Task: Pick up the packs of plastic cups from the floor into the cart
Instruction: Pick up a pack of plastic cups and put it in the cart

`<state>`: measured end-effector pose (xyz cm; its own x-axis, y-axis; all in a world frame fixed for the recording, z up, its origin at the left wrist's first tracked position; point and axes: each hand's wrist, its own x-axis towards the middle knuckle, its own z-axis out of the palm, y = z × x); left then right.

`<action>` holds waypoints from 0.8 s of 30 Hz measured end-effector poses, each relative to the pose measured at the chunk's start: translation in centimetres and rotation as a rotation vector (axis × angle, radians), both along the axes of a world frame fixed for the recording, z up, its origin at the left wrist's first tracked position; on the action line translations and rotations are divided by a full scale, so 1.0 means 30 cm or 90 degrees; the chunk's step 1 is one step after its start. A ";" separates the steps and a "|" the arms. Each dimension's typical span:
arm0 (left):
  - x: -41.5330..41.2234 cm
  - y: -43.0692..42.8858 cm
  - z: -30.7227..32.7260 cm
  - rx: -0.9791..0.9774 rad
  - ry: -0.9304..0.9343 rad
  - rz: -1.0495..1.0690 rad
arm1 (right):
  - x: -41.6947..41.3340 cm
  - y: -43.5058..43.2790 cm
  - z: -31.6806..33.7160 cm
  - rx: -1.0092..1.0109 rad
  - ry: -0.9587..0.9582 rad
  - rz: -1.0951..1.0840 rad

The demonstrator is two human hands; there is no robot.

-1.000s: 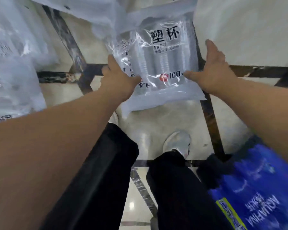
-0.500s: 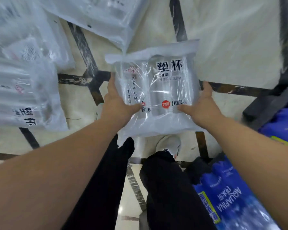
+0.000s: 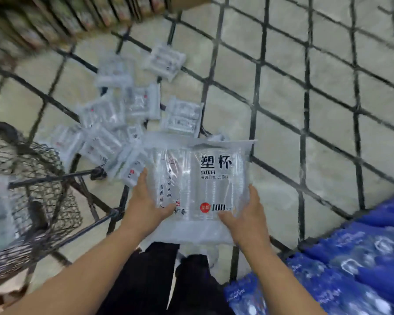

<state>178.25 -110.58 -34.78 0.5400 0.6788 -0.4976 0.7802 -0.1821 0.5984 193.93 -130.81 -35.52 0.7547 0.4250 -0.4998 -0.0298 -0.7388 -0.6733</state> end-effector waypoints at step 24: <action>-1.863 1.052 0.440 0.179 -0.136 0.381 | -1.526 1.461 0.444 0.088 -0.152 0.496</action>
<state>122.37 -79.01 -21.58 0.0989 0.9781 -0.1832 0.6653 0.0719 0.7431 148.14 -86.97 -22.19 0.2968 0.9166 -0.2679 0.6119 -0.3980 -0.6835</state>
